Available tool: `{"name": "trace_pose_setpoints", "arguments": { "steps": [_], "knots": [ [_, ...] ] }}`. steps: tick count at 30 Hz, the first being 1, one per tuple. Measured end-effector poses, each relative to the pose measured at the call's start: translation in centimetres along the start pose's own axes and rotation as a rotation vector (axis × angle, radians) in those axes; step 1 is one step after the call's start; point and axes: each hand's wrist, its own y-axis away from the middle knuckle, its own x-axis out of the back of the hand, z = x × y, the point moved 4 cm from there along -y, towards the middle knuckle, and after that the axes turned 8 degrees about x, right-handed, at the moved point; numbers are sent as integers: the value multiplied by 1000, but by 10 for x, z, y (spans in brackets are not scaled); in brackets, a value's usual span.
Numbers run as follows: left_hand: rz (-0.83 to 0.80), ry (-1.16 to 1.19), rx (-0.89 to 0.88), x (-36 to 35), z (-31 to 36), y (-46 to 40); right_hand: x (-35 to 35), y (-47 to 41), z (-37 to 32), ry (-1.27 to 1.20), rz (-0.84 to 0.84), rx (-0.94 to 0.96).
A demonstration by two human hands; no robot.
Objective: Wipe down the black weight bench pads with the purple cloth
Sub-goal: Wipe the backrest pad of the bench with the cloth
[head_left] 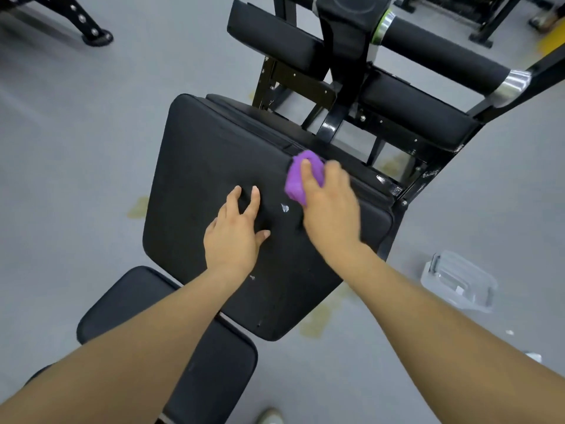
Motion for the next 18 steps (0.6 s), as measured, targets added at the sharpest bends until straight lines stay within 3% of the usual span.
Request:
{"name": "trace_pose_setpoints", "arguments": {
  "steps": [5,9,14,18],
  "knots": [
    [-8,-14,19,1,3,1,0,-7,-5,24,-58,84],
    [-32,-2,47,1,4,1,0,64,47,20,93,-74],
    [-54,10,57,-1,4,1,4,76,50,-35,103,-212],
    [-65,18,71,0,4,2,-8,34,3,-19,52,-34]
  ]
}}
